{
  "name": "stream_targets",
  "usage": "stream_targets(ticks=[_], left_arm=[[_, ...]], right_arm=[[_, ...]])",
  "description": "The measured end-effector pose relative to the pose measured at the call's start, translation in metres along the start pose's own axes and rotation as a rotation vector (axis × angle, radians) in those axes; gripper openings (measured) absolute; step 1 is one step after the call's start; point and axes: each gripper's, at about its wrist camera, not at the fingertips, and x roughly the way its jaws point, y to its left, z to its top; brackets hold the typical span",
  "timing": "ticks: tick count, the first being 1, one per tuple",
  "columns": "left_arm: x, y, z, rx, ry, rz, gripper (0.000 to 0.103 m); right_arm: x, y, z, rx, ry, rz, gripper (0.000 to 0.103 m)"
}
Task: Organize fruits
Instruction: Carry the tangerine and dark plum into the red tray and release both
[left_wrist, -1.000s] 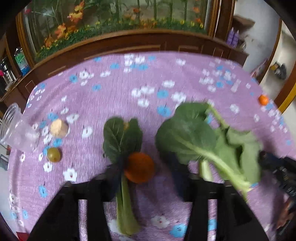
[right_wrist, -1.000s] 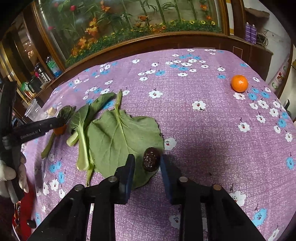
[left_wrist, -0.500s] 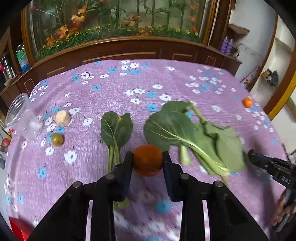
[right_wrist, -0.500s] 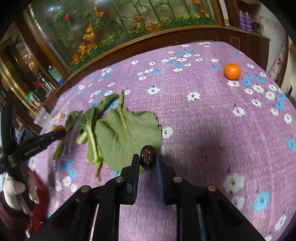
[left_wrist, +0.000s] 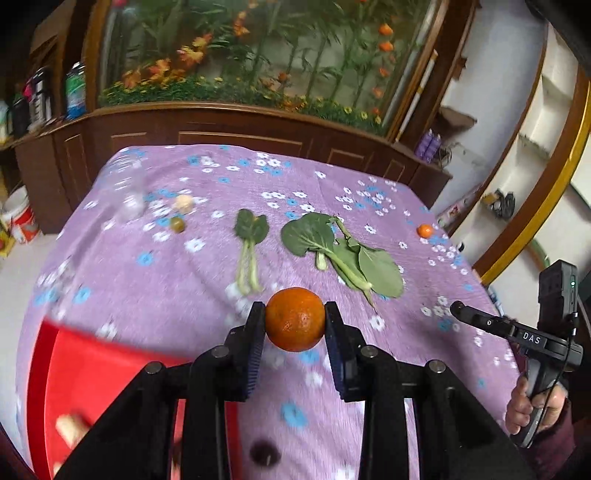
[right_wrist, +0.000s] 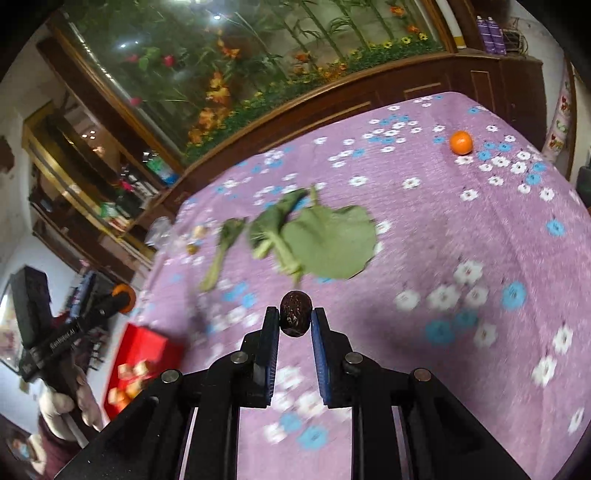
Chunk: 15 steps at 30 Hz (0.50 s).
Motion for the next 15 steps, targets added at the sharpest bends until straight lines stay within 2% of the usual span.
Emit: stream_targets(ticks=[4,8,15], left_arm=[[-0.037,0.022,-0.026,-0.059,-0.036,0.002,0.03],[-0.073,0.054,-0.059,-0.161,-0.075,0.003,0.03],[-0.102,0.104,-0.118,-0.295,-0.119,0.118,0.031]], right_arm=[[-0.013,0.033,-0.016,-0.041,-0.003,0.042,0.019],[-0.014,0.074,-0.036,-0.096,0.018,0.098,0.019],[0.017,0.15,-0.081,-0.204,0.115,0.201,0.019]])
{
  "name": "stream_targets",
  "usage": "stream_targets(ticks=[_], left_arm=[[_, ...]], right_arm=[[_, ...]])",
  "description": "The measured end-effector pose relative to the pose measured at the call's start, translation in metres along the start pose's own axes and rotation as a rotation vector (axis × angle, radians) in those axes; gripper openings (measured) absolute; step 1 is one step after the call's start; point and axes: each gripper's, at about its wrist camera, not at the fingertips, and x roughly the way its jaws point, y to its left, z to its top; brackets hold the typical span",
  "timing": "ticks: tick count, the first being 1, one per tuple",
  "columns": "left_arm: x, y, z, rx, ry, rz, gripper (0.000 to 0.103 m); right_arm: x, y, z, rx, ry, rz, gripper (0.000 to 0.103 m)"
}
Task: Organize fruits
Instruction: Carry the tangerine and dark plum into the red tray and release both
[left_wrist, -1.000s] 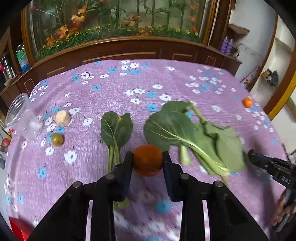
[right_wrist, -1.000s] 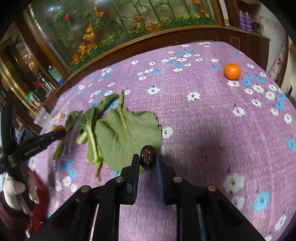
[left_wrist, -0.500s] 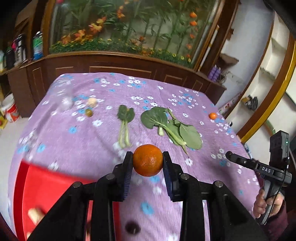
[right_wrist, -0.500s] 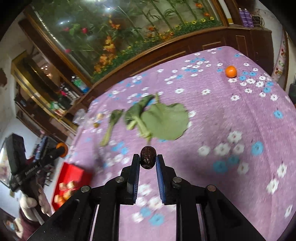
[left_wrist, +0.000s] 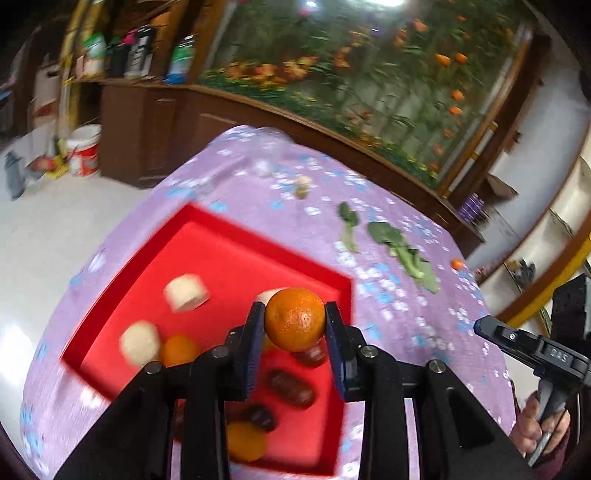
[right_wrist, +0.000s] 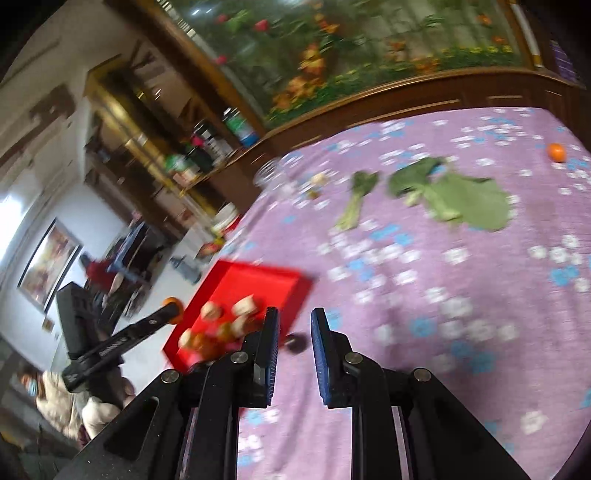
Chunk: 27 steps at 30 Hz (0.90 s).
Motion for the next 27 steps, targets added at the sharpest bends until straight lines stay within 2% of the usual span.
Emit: stream_targets(ticks=[3,6,8,12,15,18,23,27], left_arm=[[0.004,0.017,-0.011,-0.028,0.012,0.034,0.031],[0.006,0.024,-0.019,-0.027,0.024,0.043,0.031],[0.007,0.023,-0.02,0.006,0.011,0.081,0.031],[0.005,0.028,-0.023,0.018,-0.005,0.096,0.031],[0.008,0.029,-0.025,0.014,0.005,0.087,0.031],[0.01,0.026,-0.026,0.018,0.01,0.092,0.031],[0.006,0.024,-0.025,0.025,-0.003,0.115,0.031],[0.003,0.025,-0.027,0.022,-0.012,0.114,0.031]], right_arm=[[0.029,0.022,-0.01,-0.039,0.054,0.012,0.019],[0.039,0.024,-0.017,-0.052,0.056,-0.009,0.02],[0.032,0.012,-0.021,-0.045,0.031,-0.069,0.02],[0.019,-0.021,-0.032,-0.051,0.02,-0.239,0.02],[0.02,-0.04,-0.043,-0.029,0.049,-0.3,0.02],[0.029,-0.049,-0.055,-0.06,0.075,-0.366,0.021],[0.039,-0.048,-0.061,-0.089,0.081,-0.384,0.021],[0.029,-0.051,-0.063,-0.078,0.058,-0.392,0.021]])
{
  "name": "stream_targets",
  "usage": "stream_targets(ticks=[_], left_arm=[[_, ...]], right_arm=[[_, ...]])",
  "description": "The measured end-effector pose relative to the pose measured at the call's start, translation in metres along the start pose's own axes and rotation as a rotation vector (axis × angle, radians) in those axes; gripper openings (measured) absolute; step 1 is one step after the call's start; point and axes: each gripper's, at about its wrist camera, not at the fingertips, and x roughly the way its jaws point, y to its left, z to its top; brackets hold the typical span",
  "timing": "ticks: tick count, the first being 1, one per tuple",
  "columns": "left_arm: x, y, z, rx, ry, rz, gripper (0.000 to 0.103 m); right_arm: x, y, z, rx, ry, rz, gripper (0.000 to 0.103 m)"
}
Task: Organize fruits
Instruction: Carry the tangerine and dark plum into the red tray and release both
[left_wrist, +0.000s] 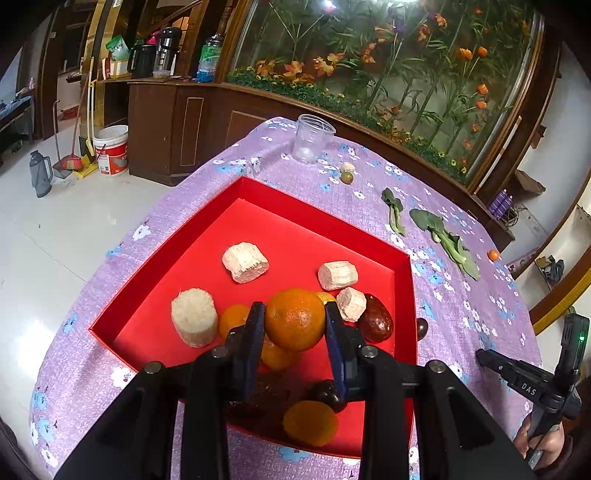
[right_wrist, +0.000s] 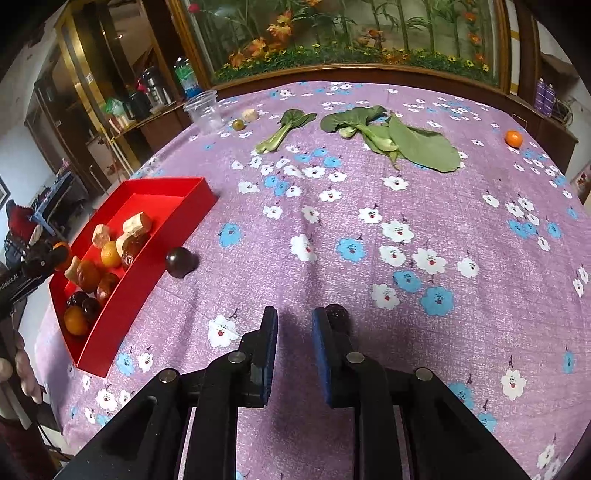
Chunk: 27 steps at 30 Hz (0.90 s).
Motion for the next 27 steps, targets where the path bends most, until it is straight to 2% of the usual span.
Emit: stream_targets(ticks=[5,9,11,13,18,24,27], left_arm=[[-0.002,0.001,-0.001,-0.008,-0.002,-0.006,0.031],[-0.002,0.003,-0.001,-0.009,0.002,-0.008,0.031],[-0.003,0.004,-0.002,-0.012,0.005,-0.009,0.031],[-0.003,0.005,-0.002,-0.011,0.005,-0.006,0.031],[-0.003,0.006,-0.003,-0.009,0.003,0.0,0.031],[0.003,0.012,-0.003,-0.023,0.007,0.008,0.031],[0.007,0.015,-0.002,-0.029,0.011,0.018,0.031]], right_arm=[[-0.016,-0.015,-0.003,0.067,-0.054,0.034,0.021],[-0.002,-0.017,-0.003,0.058,-0.003,0.016,0.021],[0.006,-0.016,-0.005,0.049,0.006,-0.015,0.027],[0.012,-0.02,-0.007,0.075,0.017,0.01,0.027],[0.01,-0.028,-0.004,0.116,0.002,0.035,0.02],[-0.003,-0.002,0.008,0.076,-0.028,0.081,0.02],[-0.003,0.026,0.018,0.04,-0.023,0.153,0.02]])
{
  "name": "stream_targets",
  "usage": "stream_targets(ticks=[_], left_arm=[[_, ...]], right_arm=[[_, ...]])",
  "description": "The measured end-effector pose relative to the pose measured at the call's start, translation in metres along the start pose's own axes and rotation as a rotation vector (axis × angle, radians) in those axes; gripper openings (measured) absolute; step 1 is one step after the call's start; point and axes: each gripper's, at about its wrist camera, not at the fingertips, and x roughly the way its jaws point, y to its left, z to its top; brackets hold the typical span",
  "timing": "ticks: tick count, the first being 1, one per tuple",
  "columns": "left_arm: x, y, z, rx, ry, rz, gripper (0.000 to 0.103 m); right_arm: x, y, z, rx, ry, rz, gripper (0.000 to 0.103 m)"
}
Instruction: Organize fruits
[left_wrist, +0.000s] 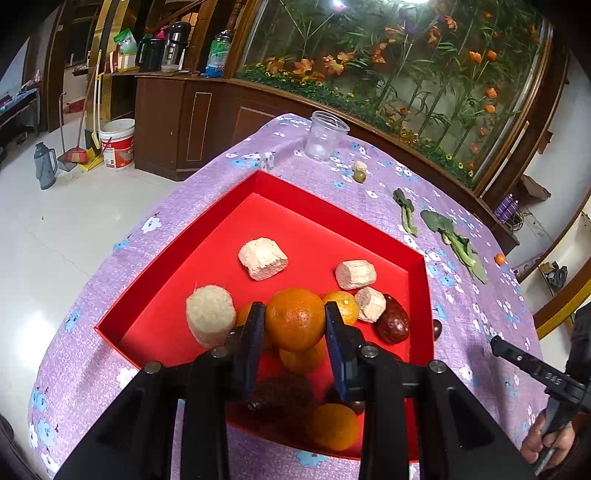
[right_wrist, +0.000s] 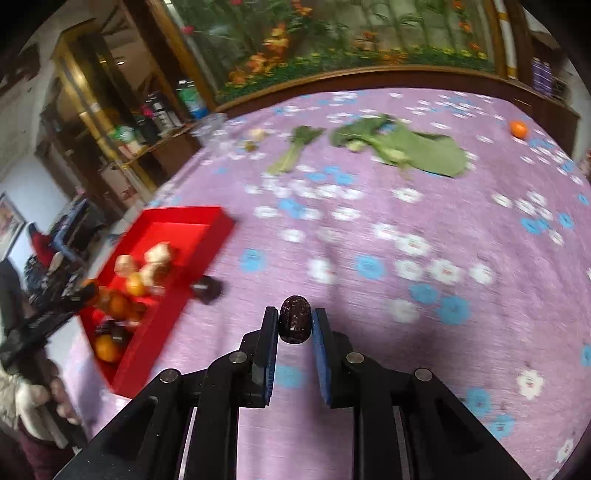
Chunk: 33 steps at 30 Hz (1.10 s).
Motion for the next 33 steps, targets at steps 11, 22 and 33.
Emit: stream_targets(ticks=[11,22,33], left_arm=[[0.009,0.005,0.005,0.005,-0.003,0.03,0.043],[-0.003,0.005,0.009,0.013,-0.042,0.029,0.066],[-0.024,-0.03,0.001,0.12,-0.136,0.162,0.081]], right_arm=[[0.07,0.096,0.035,-0.123,0.092,0.12,0.021],[0.097,0.103,0.053,-0.096,0.083,0.114,0.037],[0.041,0.087,0.032,-0.071,-0.043,0.033,0.056]])
